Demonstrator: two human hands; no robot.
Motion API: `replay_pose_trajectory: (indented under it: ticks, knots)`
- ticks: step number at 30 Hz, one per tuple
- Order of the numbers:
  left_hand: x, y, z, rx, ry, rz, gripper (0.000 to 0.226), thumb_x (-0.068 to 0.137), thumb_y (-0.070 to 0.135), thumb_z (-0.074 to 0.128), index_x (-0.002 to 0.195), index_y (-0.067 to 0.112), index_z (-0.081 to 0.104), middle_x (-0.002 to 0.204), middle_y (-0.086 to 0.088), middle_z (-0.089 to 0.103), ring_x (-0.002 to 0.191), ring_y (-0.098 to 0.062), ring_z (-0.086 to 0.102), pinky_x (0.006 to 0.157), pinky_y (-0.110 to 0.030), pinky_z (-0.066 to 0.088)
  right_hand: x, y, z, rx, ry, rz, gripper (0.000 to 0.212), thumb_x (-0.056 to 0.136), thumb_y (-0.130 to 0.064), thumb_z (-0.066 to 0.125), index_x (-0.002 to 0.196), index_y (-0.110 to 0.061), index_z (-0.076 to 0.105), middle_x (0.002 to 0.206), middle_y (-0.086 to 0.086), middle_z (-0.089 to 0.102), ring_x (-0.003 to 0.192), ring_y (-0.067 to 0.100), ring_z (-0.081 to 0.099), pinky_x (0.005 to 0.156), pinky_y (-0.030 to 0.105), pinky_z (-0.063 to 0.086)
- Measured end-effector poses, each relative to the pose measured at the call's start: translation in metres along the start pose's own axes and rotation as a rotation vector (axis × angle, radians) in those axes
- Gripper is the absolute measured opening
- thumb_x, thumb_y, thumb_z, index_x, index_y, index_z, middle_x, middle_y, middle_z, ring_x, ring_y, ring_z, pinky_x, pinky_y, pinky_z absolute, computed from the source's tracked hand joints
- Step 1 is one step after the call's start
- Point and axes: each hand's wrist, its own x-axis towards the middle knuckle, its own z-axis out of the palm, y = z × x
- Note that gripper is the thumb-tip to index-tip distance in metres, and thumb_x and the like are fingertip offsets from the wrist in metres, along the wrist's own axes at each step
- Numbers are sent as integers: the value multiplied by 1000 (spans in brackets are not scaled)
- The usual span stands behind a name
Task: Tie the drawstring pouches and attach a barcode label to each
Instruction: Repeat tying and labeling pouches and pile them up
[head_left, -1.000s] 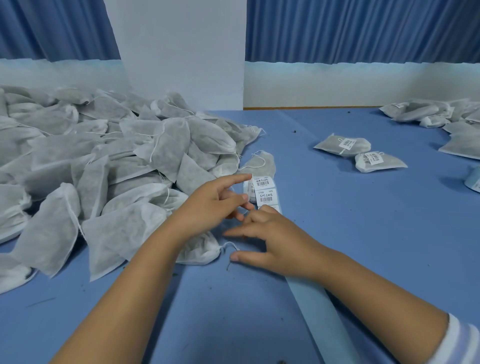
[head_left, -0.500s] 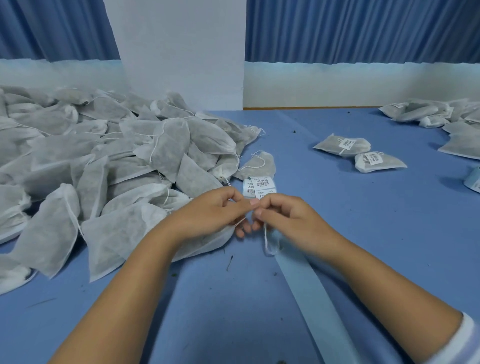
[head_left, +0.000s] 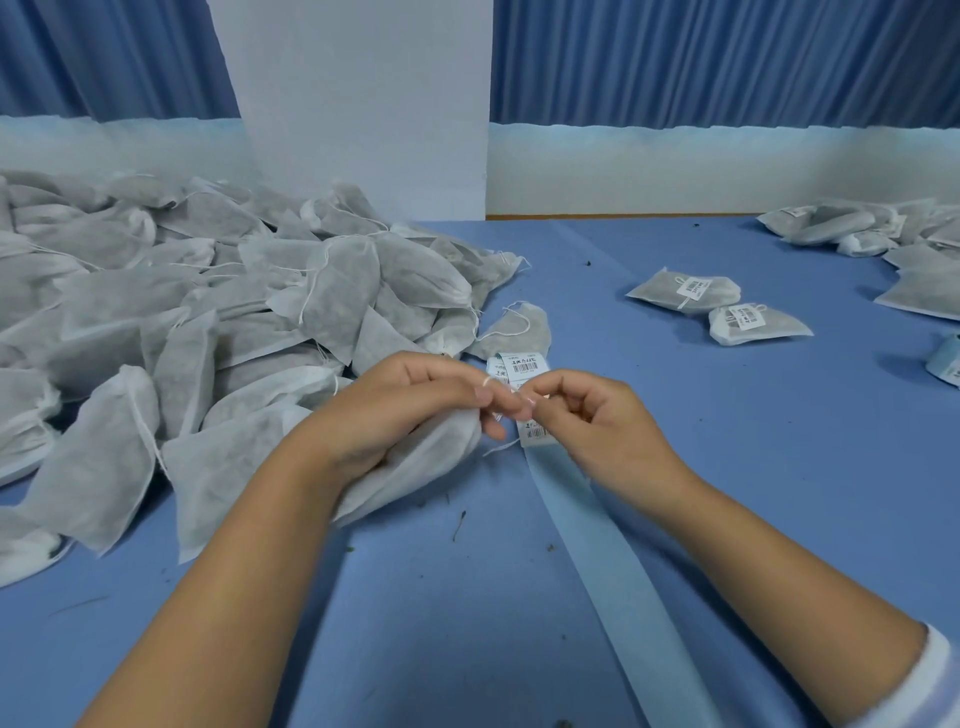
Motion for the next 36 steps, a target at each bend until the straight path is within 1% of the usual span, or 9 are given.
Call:
replay_pose_trajectory:
  ticks: [3, 5, 9, 12, 16, 22, 27, 31, 36]
  knots:
    - [3, -1, 6, -8, 61, 32, 20, 90, 23, 66, 104, 17, 79, 108, -6, 76, 107, -10, 69, 90, -13, 48, -4, 3, 0, -453, -13, -291, 13, 94, -16, 63, 91, -23, 74, 59, -18, 43, 55, -1, 40, 55, 25, 36]
    - [5, -4, 9, 88, 69, 32, 23, 94, 17, 62, 113, 14, 74, 110, 3, 75, 111, -3, 66, 88, -7, 46, -6, 2, 0, -602, -59, -380, 15, 93, -19, 59, 91, -28, 70, 63, -29, 47, 60, -6, 44, 54, 27, 39]
    - [6, -9, 8, 329, 53, 3, 25, 97, 11, 59, 117, 19, 71, 108, 20, 73, 110, 7, 62, 92, -7, 42, -6, -2, -5, -672, -17, -458, 16, 90, -28, 59, 95, -25, 75, 63, -20, 45, 60, 4, 39, 51, 28, 42]
    - [6, -11, 7, 456, -38, -111, 21, 96, 14, 62, 114, 17, 73, 90, 11, 76, 90, 7, 65, 88, -10, 43, -4, -3, -15, -647, 36, -472, 10, 87, -29, 66, 89, -26, 75, 61, -24, 38, 56, -4, 40, 52, 23, 35]
    - [6, -8, 14, 413, -158, -164, 16, 98, 20, 61, 93, 13, 74, 74, 5, 72, 75, -4, 66, 80, -11, 44, 0, 1, -17, -544, 74, -423, 10, 86, -33, 68, 87, -26, 75, 71, -25, 48, 61, -1, 46, 59, 15, 33]
    - [4, -5, 17, 190, -90, -161, 29, 101, 16, 53, 79, 16, 72, 72, -5, 69, 70, -15, 65, 72, -16, 48, 1, 9, -8, -438, 77, -288, 23, 85, -20, 75, 107, -21, 67, 97, -7, 58, 95, 7, 54, 87, 18, 40]
    - [5, -1, 17, 149, -16, -111, 36, 100, 10, 43, 71, 12, 65, 73, -11, 69, 71, -18, 64, 73, -18, 50, -1, 2, -10, -299, 68, -201, 14, 82, -9, 75, 81, -20, 65, 69, 0, 51, 69, 9, 50, 72, 20, 42]
    - [5, -1, 19, 149, 18, -139, 33, 99, 9, 44, 72, 9, 63, 73, -12, 69, 74, -18, 65, 76, -18, 52, -4, -3, -5, -137, -101, -121, 11, 83, -6, 74, 84, -17, 75, 78, 19, 58, 67, 12, 49, 74, 31, 46]
    - [7, -3, 19, 183, 22, -149, 32, 99, 10, 47, 71, 12, 62, 73, -11, 69, 78, -19, 65, 82, -21, 51, -3, 1, -2, -32, -120, -46, 6, 84, -10, 75, 89, -12, 77, 84, 26, 60, 68, 14, 47, 72, 33, 44]
